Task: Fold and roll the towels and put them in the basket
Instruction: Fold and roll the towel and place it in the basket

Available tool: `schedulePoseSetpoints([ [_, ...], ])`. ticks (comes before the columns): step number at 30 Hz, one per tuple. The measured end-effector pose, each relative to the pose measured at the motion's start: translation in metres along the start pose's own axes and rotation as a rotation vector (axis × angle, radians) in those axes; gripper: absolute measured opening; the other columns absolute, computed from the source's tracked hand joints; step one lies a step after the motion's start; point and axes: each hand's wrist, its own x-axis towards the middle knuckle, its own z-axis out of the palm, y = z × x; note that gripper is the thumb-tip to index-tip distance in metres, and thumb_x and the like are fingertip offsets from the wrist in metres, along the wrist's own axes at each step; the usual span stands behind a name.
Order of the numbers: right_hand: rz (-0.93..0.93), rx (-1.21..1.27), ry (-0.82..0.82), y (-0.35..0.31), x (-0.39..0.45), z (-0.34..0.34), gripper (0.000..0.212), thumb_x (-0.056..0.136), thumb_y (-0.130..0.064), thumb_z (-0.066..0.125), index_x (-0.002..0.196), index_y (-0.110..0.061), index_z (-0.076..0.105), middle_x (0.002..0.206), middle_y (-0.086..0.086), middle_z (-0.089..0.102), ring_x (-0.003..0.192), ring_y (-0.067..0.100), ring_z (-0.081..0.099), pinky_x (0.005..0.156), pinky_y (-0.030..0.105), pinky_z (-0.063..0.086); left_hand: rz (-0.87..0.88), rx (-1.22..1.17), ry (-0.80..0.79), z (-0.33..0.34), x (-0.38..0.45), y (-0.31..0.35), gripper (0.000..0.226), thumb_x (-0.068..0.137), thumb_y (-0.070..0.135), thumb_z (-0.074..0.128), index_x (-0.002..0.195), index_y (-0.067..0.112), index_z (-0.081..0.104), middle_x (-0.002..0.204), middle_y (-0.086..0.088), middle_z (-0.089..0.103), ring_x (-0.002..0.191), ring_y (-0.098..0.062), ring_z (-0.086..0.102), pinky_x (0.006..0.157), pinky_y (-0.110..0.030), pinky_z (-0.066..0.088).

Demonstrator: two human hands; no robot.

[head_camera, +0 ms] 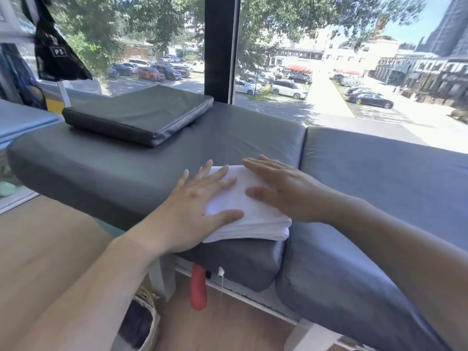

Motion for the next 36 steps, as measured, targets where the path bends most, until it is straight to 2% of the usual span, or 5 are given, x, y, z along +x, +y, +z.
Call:
schedulePoseSetpoints([
  [6, 0.068, -0.04, -0.197, 0.003, -0.013, 0.016, 0.081, 0.097, -0.068, 0.027, 0.161, -0.032, -0.009, 0.164, -0.019, -0.017, 0.149, -0.003, -0.021, 0.124, 0.025, -0.009, -0.095, 0.106, -0.132, -0.001, -0.005, -0.007, 0.099, 0.076, 0.087, 0.032, 0.16, 0.04, 0.007, 0.161, 0.033, -0.006, 0.143, 0.017, -0.021, 0.125, -0.034, -0.012],
  [12, 0.308, 0.343, 0.204, 0.013, 0.004, -0.004, 0.036, 0.101, -0.051, 0.049, 0.128, -0.033, 0.066, 0.13, -0.015, 0.065, 0.115, 0.005, 0.058, 0.089, 0.023, 0.042, -0.079, 0.02, -0.032, -0.001, -0.005, -0.01, 0.099, 0.072, 0.092, 0.033, 0.155, 0.038, 0.033, 0.158, 0.033, 0.021, 0.148, 0.014, -0.002, 0.126, -0.034, -0.002],
  [17, 0.41, 0.555, 0.075, 0.036, 0.026, 0.0, 0.033, 0.09, -0.049, 0.071, 0.097, -0.018, 0.076, 0.092, 0.001, 0.074, 0.072, 0.01, 0.061, 0.072, 0.025, 0.048, -0.068, -0.004, 0.183, -0.002, 0.008, -0.007, 0.068, 0.08, 0.083, 0.03, 0.114, 0.035, 0.063, 0.115, 0.024, 0.058, 0.119, -0.005, 0.044, 0.11, -0.029, 0.029],
  [29, 0.03, 0.247, 0.501, 0.021, 0.002, 0.009, 0.014, 0.087, -0.033, 0.077, 0.097, -0.031, 0.069, 0.099, -0.019, 0.064, 0.095, -0.005, 0.055, 0.077, 0.009, 0.038, 0.154, -0.052, 0.103, -0.003, 0.011, -0.007, 0.048, 0.087, 0.061, 0.056, 0.131, 0.042, 0.062, 0.151, 0.027, 0.041, 0.147, 0.005, 0.021, 0.125, -0.026, 0.008],
  [36, -0.261, -0.034, -0.026, -0.009, -0.031, 0.005, 0.062, 0.074, -0.045, 0.073, 0.131, -0.046, 0.048, 0.128, -0.024, 0.047, 0.122, 0.005, 0.043, 0.102, 0.02, 0.036, 0.104, -0.046, -0.073, -0.001, -0.006, -0.005, 0.089, 0.064, 0.061, 0.085, 0.143, 0.048, 0.047, 0.154, 0.034, 0.031, 0.144, 0.02, 0.004, 0.121, -0.017, 0.008],
])
